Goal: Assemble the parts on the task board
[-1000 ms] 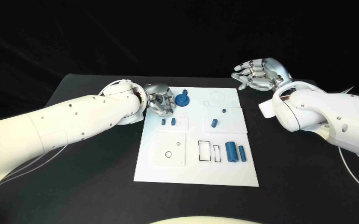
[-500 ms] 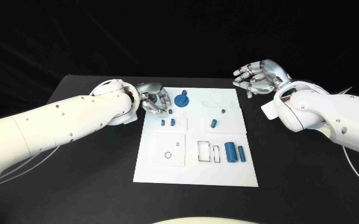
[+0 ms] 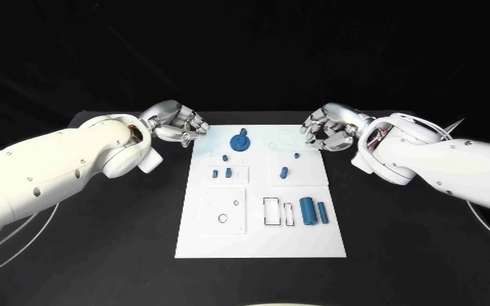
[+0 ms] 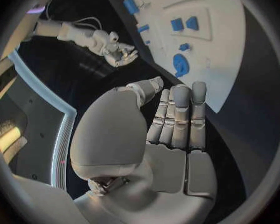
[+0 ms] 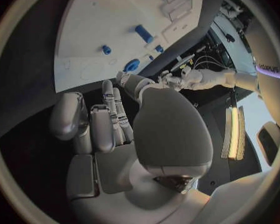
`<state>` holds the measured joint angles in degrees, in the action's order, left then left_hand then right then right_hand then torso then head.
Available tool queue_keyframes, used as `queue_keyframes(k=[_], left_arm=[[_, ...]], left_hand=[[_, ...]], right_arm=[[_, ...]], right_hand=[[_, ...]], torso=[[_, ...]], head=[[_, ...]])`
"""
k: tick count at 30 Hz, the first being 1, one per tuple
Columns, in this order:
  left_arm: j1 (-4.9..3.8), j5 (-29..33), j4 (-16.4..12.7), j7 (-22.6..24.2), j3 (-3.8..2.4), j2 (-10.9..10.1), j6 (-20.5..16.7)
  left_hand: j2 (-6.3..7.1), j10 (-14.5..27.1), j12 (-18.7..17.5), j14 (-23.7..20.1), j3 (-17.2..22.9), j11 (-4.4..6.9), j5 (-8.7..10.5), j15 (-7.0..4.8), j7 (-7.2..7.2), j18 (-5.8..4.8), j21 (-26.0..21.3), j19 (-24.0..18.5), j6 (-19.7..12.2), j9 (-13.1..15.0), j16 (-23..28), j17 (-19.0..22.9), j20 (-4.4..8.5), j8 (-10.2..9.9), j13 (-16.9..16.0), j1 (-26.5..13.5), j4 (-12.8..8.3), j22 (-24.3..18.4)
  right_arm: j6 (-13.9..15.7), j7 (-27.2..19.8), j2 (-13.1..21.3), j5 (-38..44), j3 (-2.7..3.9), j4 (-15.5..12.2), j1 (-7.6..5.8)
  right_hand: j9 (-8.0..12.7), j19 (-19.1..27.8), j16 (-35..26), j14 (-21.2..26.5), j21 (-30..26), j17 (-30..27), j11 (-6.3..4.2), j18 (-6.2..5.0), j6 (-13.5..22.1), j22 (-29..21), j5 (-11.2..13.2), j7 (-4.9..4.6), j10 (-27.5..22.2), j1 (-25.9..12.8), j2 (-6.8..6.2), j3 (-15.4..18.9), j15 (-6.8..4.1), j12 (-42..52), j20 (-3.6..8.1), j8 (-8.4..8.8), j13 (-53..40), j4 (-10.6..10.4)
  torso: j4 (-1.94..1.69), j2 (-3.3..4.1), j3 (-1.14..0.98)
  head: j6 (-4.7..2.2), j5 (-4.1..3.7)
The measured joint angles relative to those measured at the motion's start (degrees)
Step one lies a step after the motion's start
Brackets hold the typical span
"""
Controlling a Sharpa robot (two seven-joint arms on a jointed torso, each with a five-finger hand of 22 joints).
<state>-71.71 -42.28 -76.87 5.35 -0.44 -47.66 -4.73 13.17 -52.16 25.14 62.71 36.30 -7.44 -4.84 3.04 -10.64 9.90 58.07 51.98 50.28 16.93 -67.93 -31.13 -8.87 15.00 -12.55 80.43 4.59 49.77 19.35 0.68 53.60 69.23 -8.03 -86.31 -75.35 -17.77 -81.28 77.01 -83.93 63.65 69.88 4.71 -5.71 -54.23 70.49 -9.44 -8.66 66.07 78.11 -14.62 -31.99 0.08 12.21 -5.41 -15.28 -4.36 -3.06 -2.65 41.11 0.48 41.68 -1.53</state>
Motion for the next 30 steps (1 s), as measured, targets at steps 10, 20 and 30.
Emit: queue_keyframes(k=[10,20,30], left_arm=[[0.00,24.61,-4.24,6.15,-0.09,-3.71,-2.82],[0.05,31.54,-7.09,8.82,-0.07,-4.95,-3.97],[0.06,33.57,-7.88,10.03,-0.07,-5.54,-4.54]], left_hand=[[-0.43,-0.49,0.98,-1.21,-1.45,0.27,0.00,-0.07,0.00,-0.01,-4.01,-0.62,0.00,0.01,3.70,2.79,0.06,0.45,0.05,-0.44,0.46,-3.20],[-0.43,-0.49,1.21,-1.41,-1.60,0.27,0.00,0.14,0.00,-0.03,-4.44,-0.62,0.00,0.05,4.08,3.15,0.06,0.45,0.10,-0.43,0.31,-3.60],[-0.43,-0.49,1.21,-1.61,-1.70,0.27,0.00,-0.06,0.01,-0.08,-4.71,-0.62,0.00,0.04,4.36,3.21,0.06,0.45,0.16,-0.43,0.21,-3.70]], right_arm=[[-1.87,5.00,-1.18,14.08,-0.22,-0.49,1.78],[-1.95,8.04,-2.89,19.54,-0.24,-0.30,2.78],[-1.95,9.67,-4.93,21.42,-0.28,0.89,3.75]], right_hand=[[-0.01,-0.26,0.99,0.00,1.23,1.00,0.62,0.00,0.01,1.40,1.21,0.01,-1.10,-1.81,-1.21,-0.14,0.00,-1.33,-0.15,0.28,0.12,0.14],[-0.01,-0.37,1.59,0.00,3.03,1.89,0.71,0.00,0.22,2.73,1.46,-0.17,-1.40,-1.81,-1.21,0.04,0.00,-1.33,-0.45,0.51,0.09,-0.04],[0.00,-0.81,2.31,0.01,5.22,2.61,0.31,0.88,-0.01,4.44,1.46,-0.40,-0.53,-2.05,-0.96,0.02,0.00,-1.02,-0.42,0.51,-0.52,-0.02]], torso=[[-0.07,0.05,0.12],[-0.07,0.10,0.11],[-0.07,0.14,0.04]], head=[[-0.26,-1.38],[-0.01,-1.52],[0.27,-1.63]])
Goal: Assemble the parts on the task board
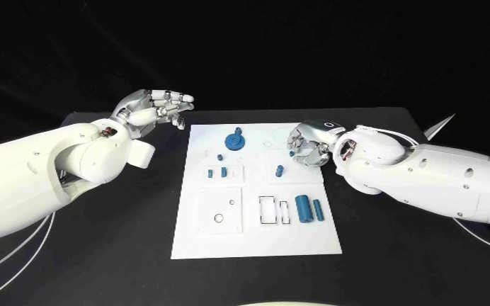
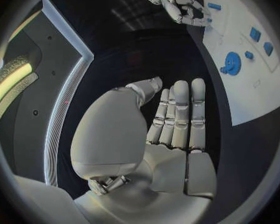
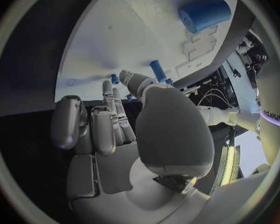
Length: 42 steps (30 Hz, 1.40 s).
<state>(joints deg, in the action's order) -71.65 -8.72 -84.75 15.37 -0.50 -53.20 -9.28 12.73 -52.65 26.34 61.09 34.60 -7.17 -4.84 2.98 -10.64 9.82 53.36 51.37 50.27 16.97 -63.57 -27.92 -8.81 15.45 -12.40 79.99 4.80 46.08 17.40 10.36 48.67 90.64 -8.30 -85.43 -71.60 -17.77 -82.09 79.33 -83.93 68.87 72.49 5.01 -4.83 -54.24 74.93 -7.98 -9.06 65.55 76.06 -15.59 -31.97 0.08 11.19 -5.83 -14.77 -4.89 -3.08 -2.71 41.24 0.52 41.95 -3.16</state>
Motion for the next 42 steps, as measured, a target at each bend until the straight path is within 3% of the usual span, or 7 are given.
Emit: queue_keyframes(k=[3,14,24,29,33,38,42], left_arm=[[0.00,0.28,-0.22,0.15,0.00,-0.07,-0.08],[-0.01,0.72,-0.57,0.24,-0.01,-0.27,-0.15],[-0.01,0.84,-0.90,0.24,0.00,-0.44,-0.18],[-0.01,0.87,-1.01,0.18,0.00,-0.48,-0.19],[-0.01,0.89,-1.05,0.14,0.00,-0.51,-0.19],[-0.01,0.90,-1.08,0.11,0.00,-0.55,-0.19],[-0.01,0.91,-1.11,0.09,0.00,-0.57,-0.22]], left_hand=[[0.00,0.00,0.00,0.00,-0.06,0.00,0.00,0.00,0.00,-0.01,0.00,0.00,0.00,0.00,0.00,0.00,0.00,0.00,0.00,0.00,-0.06,0.00],[0.00,0.00,0.00,0.00,-0.21,0.00,0.00,0.00,0.00,-0.03,-0.25,0.00,0.00,-0.01,0.24,0.19,0.00,0.00,0.00,0.00,0.10,-0.16],[0.00,0.01,0.00,0.00,-0.21,0.00,0.00,0.00,0.00,-0.05,-0.24,0.00,0.00,-0.01,0.23,0.25,0.00,0.00,0.06,0.00,0.10,-0.27],[0.00,0.00,0.00,0.00,-0.21,0.00,0.00,0.00,0.00,-0.05,-0.24,0.00,0.00,-0.01,0.23,0.25,0.00,0.00,0.06,0.00,0.10,-0.27],[0.00,0.01,0.00,0.00,-0.37,0.00,0.00,0.00,0.00,-0.05,-0.58,0.00,0.00,-0.01,0.23,0.25,0.00,0.00,0.05,0.00,-0.06,-0.33],[0.00,0.01,0.00,0.00,-0.37,0.00,0.00,0.00,-0.21,-0.06,-0.58,0.01,-0.21,-0.02,0.45,0.35,0.00,0.00,0.11,0.00,-0.06,-0.40],[0.00,0.01,0.00,0.00,-0.37,0.00,0.00,0.00,-0.21,-0.05,-0.58,0.01,-0.21,-0.02,0.50,0.40,0.00,0.00,0.17,0.00,-0.06,-0.46]], right_arm=[[-0.01,0.36,-0.60,0.28,0.00,0.70,0.20],[-0.02,1.24,-2.01,0.95,0.13,1.91,0.54],[0.17,2.23,-2.81,1.86,0.27,2.59,0.76],[0.16,2.76,-2.95,2.69,0.30,2.41,0.84],[0.12,3.26,-3.04,3.70,0.30,2.11,0.93],[0.07,4.01,-3.09,5.11,0.28,1.82,1.02],[0.04,4.68,-3.12,6.17,0.26,1.55,1.09]], right_hand=[[0.00,0.00,0.12,0.00,0.00,0.00,-0.01,0.00,-0.24,0.02,0.00,0.08,0.39,-0.28,0.28,-0.16,0.00,0.22,0.00,0.00,-0.13,0.16],[-0.32,-0.20,0.60,0.00,1.29,0.54,-0.47,0.00,-1.33,0.01,0.00,0.55,1.35,0.05,1.22,-1.04,0.00,0.68,0.20,0.00,-0.79,0.25],[-0.74,-0.40,0.79,-0.02,1.79,0.43,-0.91,-0.01,-2.86,0.01,1.48,0.81,2.35,0.69,2.31,-2.60,-0.01,1.55,0.40,-0.47,-1.49,1.18],[-1.58,-0.90,1.11,-0.02,3.09,0.70,-1.54,-0.01,-5.74,0.00,1.81,1.65,4.18,1.67,3.30,-4.03,-1.05,1.56,0.90,-1.94,-2.04,2.61],[-2.33,-1.24,1.12,0.00,4.03,0.85,-1.04,-0.01,-7.36,0.00,2.14,2.31,4.71,2.43,4.05,-5.05,-1.43,1.80,1.25,-2.73,-2.44,4.15],[-2.69,-1.57,1.12,-0.21,5.14,0.85,-0.84,0.87,-7.75,-0.01,2.21,2.45,4.91,2.45,4.07,-5.47,-1.64,2.00,1.57,-2.74,-2.44,4.57],[-2.76,-1.63,1.12,-0.01,5.32,0.81,-0.84,0.87,-7.92,-0.01,1.98,2.62,4.91,2.45,4.07,-5.77,-1.84,1.99,1.64,-2.74,-2.43,5.17]], torso=[[-0.03,0.00,0.00],[-0.01,-0.01,0.00],[-0.03,-0.03,-0.02],[-0.03,-0.03,-0.02],[-0.02,-0.03,-0.02],[-0.02,-0.04,-0.03],[-0.01,-0.04,-0.04]], head=[[-0.01,-0.37],[0.37,0.15],[0.67,0.05],[0.79,-0.10],[0.70,-0.15],[0.69,-0.21],[0.83,-0.24]])
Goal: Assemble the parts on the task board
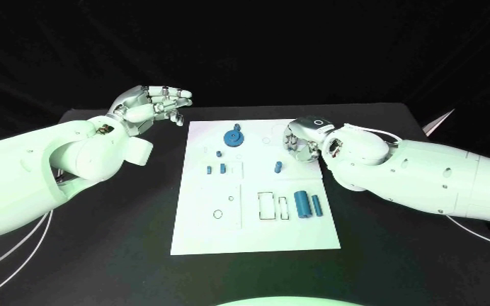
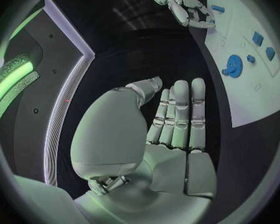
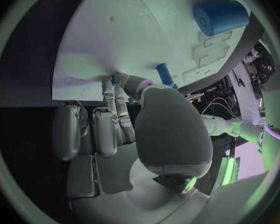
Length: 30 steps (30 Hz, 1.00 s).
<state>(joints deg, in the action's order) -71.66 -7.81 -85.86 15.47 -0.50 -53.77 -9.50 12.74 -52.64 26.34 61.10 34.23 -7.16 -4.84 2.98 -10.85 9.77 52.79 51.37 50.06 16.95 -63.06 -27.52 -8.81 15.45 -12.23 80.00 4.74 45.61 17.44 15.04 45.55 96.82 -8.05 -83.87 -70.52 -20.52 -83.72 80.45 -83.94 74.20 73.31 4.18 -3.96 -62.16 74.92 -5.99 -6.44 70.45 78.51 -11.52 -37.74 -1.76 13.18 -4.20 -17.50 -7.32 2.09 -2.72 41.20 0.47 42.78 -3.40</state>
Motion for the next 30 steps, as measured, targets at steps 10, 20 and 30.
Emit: queue_keyframes(k=[10,20,30], left_arm=[[0.00,0.02,-0.08,-0.01,0.00,-0.01,-0.08],[0.00,0.02,-0.10,-0.04,0.00,0.02,-0.16],[0.00,0.03,0.13,-0.04,0.01,0.10,-0.30]], left_hand=[[0.00,0.00,0.00,0.00,0.00,0.00,0.00,0.00,-0.21,-0.01,-0.28,0.00,-0.21,-0.09,0.20,0.14,0.00,0.00,0.06,0.00,0.00,-0.16],[0.00,0.21,0.00,0.00,-0.34,-0.21,0.00,0.00,-0.42,-0.01,-0.62,0.00,-0.43,-0.20,0.51,0.33,0.00,-0.06,0.19,0.00,0.01,-0.39],[0.00,0.42,0.00,0.00,-0.41,-0.42,0.00,0.00,-0.71,-0.01,-0.71,0.00,-0.72,-0.29,0.55,0.41,0.00,-0.28,0.24,0.00,0.08,-0.58]], right_arm=[[0.28,1.38,0.04,1.88,-0.08,-0.62,0.20],[1.93,2.28,0.54,2.84,-0.31,-1.34,0.52],[3.77,2.58,1.85,3.04,-0.41,-2.81,0.66]], right_hand=[[-0.12,-0.06,0.00,0.00,0.47,0.00,0.20,0.00,-0.20,-0.01,0.00,-0.19,0.20,0.00,0.00,-0.23,0.00,-0.01,0.06,0.02,0.00,0.24],[-0.37,-0.21,0.00,0.01,0.96,-0.01,0.20,0.00,-0.41,-0.01,0.02,0.03,0.20,0.00,0.00,-0.70,0.01,-0.18,0.21,-0.22,-0.03,0.70],[-0.35,-0.21,0.07,0.01,1.35,-0.01,0.40,0.00,-0.62,-0.02,0.12,-0.05,0.40,0.60,0.60,-1.37,0.01,-0.35,0.21,-0.21,-0.90,1.44]], torso=[[-0.01,-0.01,-0.02],[0.00,-0.02,0.00],[-0.04,-0.08,0.07]], head=[[-0.05,0.01],[-0.15,0.06],[0.00,-0.05]])
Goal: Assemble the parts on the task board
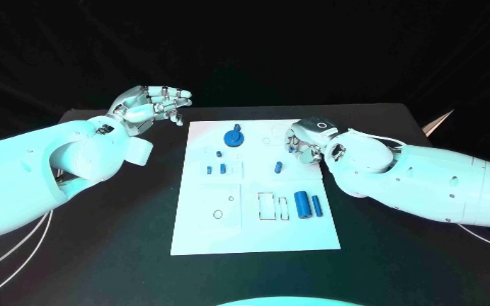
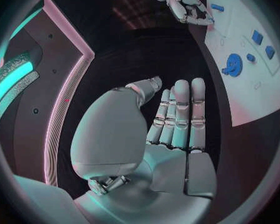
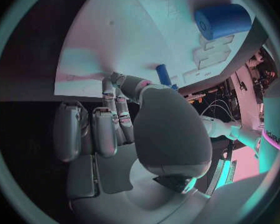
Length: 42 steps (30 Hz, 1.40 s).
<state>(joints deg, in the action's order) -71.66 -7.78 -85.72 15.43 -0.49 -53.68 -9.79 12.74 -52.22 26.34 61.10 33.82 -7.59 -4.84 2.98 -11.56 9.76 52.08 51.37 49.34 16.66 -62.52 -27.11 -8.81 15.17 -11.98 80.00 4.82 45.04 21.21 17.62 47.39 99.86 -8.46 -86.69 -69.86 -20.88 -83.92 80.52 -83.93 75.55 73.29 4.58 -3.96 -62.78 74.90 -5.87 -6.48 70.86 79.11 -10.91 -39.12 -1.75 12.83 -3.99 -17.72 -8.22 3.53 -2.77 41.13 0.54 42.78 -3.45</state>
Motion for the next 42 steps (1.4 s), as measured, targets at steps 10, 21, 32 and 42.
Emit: queue_keyframes(k=[10,21,32,42], left_arm=[[0.00,0.00,0.22,-0.01,0.00,0.05,-0.10],[0.00,0.01,0.26,-0.04,0.00,0.08,-0.12],[0.00,0.01,0.39,-0.09,0.00,0.39,-0.07],[0.01,0.03,0.57,-0.13,0.00,0.92,-0.04]], left_hand=[[0.00,0.00,0.00,0.00,-0.16,0.00,0.00,0.00,-0.20,0.00,-0.23,0.00,-0.20,-0.06,0.00,0.07,0.00,-0.33,0.07,0.00,0.16,-0.13],[0.00,0.21,0.00,-0.20,-0.16,-0.21,0.00,0.20,-0.21,0.00,-0.23,0.00,-0.21,-0.11,0.00,0.13,0.00,-0.34,0.07,0.00,0.16,-0.20],[0.00,0.33,0.00,-0.20,-0.31,-0.33,0.00,0.20,-0.22,-0.01,-0.45,0.00,-0.52,-0.16,0.00,0.18,0.00,-0.34,0.12,0.00,0.32,-0.28],[0.00,0.41,0.00,-0.20,-0.47,-0.41,0.00,0.20,-0.21,-0.01,-0.45,0.00,-0.62,-0.17,0.00,0.18,0.00,-0.34,0.18,0.00,0.16,-0.35]], right_arm=[[1.76,0.03,1.97,-0.29,0.27,-2.58,-0.83],[2.82,-0.12,4.25,-1.90,0.49,-7.54,-1.70],[2.78,-0.19,3.32,-4.14,0.57,-13.55,-2.17],[2.60,-0.73,-0.71,-5.62,0.57,-15.61,-1.63]], right_hand=[[-0.03,0.00,0.15,0.00,0.23,0.11,-0.09,0.00,-0.06,0.04,0.00,-0.06,0.09,-0.30,0.31,-0.04,0.00,0.01,0.00,0.12,-1.49,0.14],[-0.13,0.00,0.15,0.00,0.43,0.11,-0.20,0.00,-0.22,0.04,0.01,0.11,0.21,-0.30,0.31,-0.04,0.00,0.01,0.00,-0.03,-1.45,0.15],[-0.16,0.00,0.15,-0.01,0.43,0.10,-0.22,0.00,-0.20,0.03,0.04,0.13,0.54,-0.31,0.29,-0.04,0.01,-0.11,0.00,-0.01,-1.42,0.14],[-0.20,0.01,0.14,-0.01,0.43,-0.15,-0.22,0.00,-0.34,0.02,0.05,0.00,0.55,-0.31,0.28,-0.03,0.01,-0.20,-0.01,0.01,-1.51,0.14]], torso=[[0.05,-0.01,0.02],[0.11,0.09,-0.02],[0.04,0.06,-0.06],[0.00,0.02,0.02]], head=[[-0.35,0.12],[-0.59,0.30],[-0.71,1.15],[-0.16,2.61]])
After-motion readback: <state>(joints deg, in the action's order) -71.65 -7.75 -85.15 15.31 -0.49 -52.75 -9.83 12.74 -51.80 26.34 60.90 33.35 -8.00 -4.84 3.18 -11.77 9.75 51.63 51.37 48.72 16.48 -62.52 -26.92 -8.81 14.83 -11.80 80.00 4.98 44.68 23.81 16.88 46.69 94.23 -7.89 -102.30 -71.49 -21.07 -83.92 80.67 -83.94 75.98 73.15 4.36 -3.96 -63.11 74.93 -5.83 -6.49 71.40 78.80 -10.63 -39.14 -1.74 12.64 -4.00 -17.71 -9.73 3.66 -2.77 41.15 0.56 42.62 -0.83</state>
